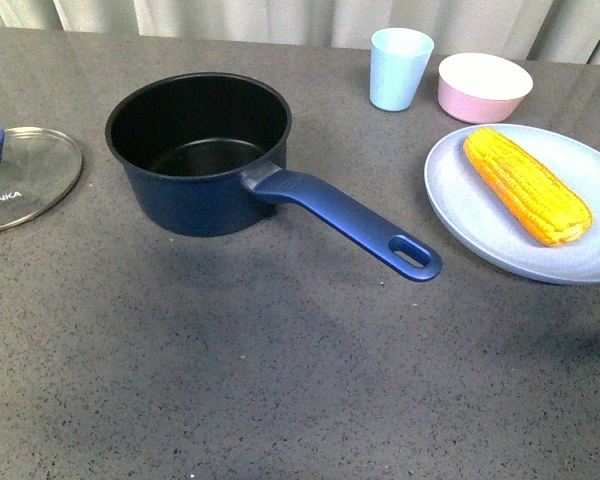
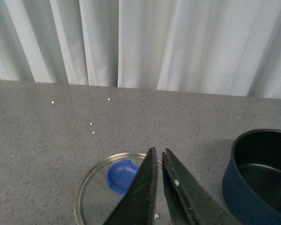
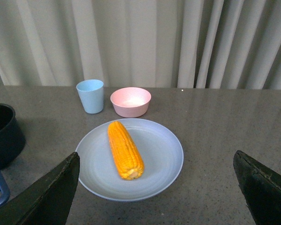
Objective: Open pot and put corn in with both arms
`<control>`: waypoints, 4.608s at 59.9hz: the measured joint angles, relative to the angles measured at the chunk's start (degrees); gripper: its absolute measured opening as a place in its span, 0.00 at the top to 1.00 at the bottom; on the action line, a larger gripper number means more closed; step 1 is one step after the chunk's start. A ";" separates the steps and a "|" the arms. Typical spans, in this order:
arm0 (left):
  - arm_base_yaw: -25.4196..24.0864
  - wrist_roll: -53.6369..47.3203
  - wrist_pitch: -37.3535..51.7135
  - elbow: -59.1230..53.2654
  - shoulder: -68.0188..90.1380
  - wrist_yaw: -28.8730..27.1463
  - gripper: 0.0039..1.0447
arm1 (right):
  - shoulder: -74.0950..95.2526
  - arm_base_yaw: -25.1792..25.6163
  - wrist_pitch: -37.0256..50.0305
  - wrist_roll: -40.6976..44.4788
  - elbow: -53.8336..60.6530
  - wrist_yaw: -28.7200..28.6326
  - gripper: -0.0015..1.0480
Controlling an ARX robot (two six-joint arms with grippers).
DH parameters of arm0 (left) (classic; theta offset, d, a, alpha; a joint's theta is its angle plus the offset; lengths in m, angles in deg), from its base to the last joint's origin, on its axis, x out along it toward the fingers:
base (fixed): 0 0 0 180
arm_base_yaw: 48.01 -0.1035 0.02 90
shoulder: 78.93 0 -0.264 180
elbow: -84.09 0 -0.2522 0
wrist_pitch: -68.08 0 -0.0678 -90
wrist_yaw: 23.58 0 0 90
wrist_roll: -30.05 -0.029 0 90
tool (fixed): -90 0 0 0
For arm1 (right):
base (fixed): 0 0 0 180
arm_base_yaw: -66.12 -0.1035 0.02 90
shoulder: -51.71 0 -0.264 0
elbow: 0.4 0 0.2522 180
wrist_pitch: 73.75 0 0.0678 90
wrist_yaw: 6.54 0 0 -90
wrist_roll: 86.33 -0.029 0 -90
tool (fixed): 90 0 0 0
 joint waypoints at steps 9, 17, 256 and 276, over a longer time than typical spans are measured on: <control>1.33 0.20 -5.33 -3.98 -9.44 -1.40 0.99 | 0.00 0.00 0.00 0.00 0.00 0.00 0.09; 2.60 0.20 -8.13 -7.74 -16.00 -2.49 0.99 | 0.00 0.00 0.00 0.00 0.00 0.02 0.09; 6.95 0.20 -71.06 -16.44 -88.28 -6.88 0.08 | 112.74 -4.66 14.49 7.85 -55.21 -5.35 0.09; 6.95 0.20 -71.06 -16.44 -88.28 -6.88 0.08 | 116.48 -4.90 14.45 7.52 -56.35 -4.83 0.09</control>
